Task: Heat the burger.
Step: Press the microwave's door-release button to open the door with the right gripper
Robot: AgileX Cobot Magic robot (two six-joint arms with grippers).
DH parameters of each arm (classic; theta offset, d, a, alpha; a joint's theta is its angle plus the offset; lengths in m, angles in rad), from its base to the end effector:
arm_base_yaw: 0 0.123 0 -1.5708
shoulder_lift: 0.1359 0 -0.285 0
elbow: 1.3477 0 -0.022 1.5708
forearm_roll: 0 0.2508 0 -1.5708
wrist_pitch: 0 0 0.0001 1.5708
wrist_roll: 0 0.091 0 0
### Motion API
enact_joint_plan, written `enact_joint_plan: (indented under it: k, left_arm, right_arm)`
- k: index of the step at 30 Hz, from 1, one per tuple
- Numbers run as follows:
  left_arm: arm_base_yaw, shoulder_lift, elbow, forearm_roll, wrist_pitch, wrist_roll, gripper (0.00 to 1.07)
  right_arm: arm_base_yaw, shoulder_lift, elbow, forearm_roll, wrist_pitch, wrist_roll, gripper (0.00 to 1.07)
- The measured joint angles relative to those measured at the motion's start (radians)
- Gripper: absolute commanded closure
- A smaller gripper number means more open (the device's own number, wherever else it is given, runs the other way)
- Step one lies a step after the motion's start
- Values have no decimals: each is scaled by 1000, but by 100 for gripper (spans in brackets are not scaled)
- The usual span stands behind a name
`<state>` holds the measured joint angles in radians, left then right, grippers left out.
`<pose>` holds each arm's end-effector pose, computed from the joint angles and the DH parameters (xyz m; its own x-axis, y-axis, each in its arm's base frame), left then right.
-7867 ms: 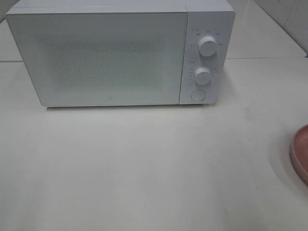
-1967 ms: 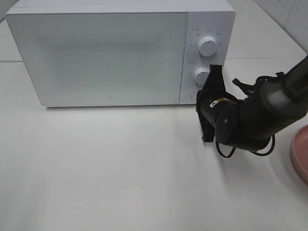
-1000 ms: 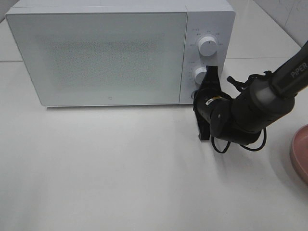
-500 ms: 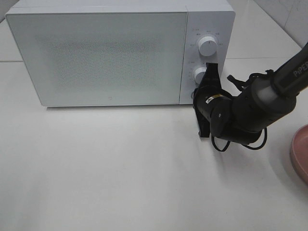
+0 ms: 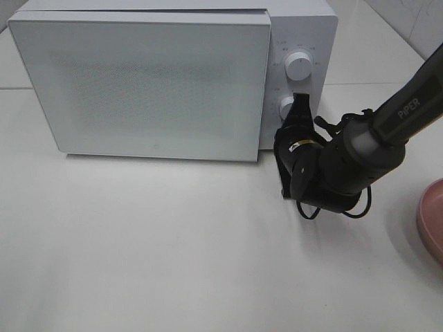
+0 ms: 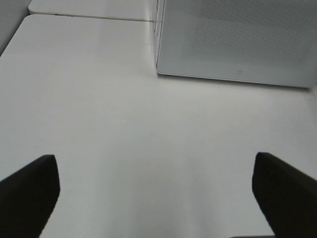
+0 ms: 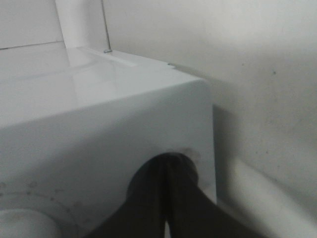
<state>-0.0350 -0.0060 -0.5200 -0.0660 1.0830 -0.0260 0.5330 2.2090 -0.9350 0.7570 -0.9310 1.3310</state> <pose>-0.0093 -0.0050 0.2811 -0.4558 -0.0409 -0.8891 0.0610 0.9952 -0.0771 0.3554 0.1515 0.0719 0.1036 0.9940 0.0346 0.3301 -0.0672 0.9415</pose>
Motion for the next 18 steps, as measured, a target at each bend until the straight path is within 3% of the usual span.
enact_joint_plan:
  k: [4,18]
  left_arm:
    - [0,0,0,0,0,0,9]
    - [0,0,0,0,0,0,9]
  right_arm:
    - [11,3,-18,52,2,-26,107]
    - [14,2,-18,60,2,-54,107]
